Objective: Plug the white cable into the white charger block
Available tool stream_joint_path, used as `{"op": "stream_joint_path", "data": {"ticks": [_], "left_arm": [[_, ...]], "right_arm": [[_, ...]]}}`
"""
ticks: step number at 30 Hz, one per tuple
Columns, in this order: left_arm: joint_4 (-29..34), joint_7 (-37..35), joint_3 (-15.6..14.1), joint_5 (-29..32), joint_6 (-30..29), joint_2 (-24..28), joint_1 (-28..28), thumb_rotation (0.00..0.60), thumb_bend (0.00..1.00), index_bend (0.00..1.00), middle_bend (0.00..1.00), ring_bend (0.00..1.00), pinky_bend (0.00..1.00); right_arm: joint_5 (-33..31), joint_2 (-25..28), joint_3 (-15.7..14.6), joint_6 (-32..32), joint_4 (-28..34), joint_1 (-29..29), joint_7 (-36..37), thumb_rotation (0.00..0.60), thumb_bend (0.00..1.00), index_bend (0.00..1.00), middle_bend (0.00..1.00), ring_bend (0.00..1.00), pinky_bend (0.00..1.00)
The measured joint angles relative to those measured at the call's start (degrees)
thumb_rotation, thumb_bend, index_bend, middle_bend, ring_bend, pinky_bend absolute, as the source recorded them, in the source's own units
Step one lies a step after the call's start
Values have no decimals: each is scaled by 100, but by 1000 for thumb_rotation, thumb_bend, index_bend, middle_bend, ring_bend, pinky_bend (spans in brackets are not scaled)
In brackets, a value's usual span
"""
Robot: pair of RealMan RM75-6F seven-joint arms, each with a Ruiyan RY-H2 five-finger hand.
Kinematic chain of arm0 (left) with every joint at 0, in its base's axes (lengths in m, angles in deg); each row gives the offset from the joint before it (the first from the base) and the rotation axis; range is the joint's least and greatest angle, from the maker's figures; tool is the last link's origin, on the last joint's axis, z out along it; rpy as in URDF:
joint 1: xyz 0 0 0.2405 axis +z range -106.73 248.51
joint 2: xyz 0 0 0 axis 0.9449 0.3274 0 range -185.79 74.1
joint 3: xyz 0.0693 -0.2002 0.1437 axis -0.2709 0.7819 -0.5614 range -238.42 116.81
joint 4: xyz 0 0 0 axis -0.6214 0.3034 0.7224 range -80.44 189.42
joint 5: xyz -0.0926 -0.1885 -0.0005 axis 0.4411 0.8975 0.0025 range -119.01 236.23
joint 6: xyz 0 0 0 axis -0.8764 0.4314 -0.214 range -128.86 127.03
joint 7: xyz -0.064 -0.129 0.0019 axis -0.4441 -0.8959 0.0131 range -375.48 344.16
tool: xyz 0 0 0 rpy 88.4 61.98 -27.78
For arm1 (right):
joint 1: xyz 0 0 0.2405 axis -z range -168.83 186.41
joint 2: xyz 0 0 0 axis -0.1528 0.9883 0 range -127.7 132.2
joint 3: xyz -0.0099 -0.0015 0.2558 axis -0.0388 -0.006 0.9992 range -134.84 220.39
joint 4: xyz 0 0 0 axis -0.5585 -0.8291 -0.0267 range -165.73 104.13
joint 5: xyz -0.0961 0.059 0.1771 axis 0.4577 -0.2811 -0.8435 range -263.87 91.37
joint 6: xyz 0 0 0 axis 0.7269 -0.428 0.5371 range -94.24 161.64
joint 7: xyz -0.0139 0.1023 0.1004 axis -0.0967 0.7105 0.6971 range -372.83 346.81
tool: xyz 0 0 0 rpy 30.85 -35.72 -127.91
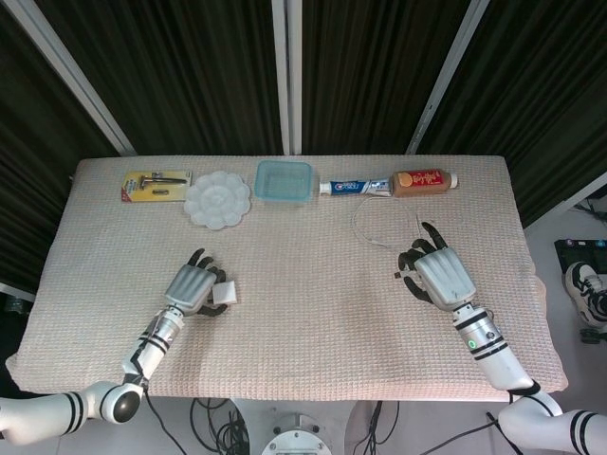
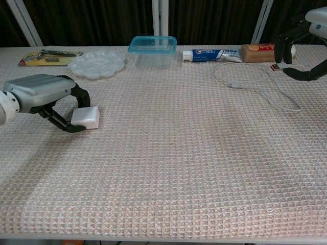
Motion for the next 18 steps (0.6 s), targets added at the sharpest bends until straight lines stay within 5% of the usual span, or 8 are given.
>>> {"op": "stream_joint_path", "data": {"ticks": [18], "left_arm": [[348,269,324,-14,-130,-24,-336,425,250,451,485,231,67]], "right_arm": [[-320,-376,245,-538,262,-417,-70,600,327,629,545,296,82]]}}
